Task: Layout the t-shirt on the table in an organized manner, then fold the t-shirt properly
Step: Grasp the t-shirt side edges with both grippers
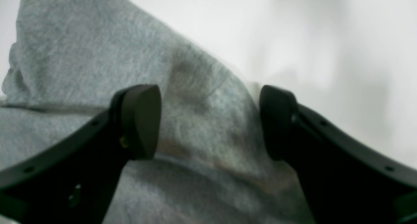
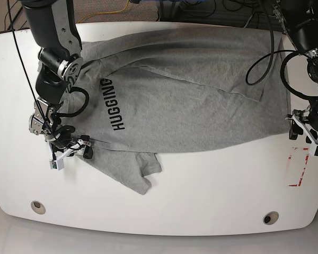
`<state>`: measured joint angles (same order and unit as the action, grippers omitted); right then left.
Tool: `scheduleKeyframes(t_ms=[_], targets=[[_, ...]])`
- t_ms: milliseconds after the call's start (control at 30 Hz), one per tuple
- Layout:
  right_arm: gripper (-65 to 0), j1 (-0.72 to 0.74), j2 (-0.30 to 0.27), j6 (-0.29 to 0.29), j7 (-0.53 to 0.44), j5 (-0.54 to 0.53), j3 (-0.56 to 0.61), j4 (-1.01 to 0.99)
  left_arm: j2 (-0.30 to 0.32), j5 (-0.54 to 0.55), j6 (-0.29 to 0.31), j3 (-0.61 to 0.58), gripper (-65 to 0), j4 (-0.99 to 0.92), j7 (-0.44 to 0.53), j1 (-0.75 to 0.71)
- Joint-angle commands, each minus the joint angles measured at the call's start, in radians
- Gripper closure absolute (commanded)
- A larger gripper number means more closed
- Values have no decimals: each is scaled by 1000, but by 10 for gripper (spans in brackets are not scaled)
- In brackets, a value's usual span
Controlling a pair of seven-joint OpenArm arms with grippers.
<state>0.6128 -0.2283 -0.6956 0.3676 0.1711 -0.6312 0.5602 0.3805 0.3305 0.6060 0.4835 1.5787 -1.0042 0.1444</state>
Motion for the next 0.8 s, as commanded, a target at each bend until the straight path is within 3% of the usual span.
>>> scheduleKeyframes(t_ms=[0,367,467,767], targets=[[-445,23,10,-3,29,0,1,11,19,12,-2,5,-332,13,21,19],[-444,-31,63,-3,60,5,6,116,21,11,-2,7,-336,-65,23,25],[-409,-38,68,-3,71,2,6,133,24,12,-2,7,-338,-107,25,25],[-65,-46,77,-3,71,5,6,136,24,12,-19,7,-338,-222,66,50]])
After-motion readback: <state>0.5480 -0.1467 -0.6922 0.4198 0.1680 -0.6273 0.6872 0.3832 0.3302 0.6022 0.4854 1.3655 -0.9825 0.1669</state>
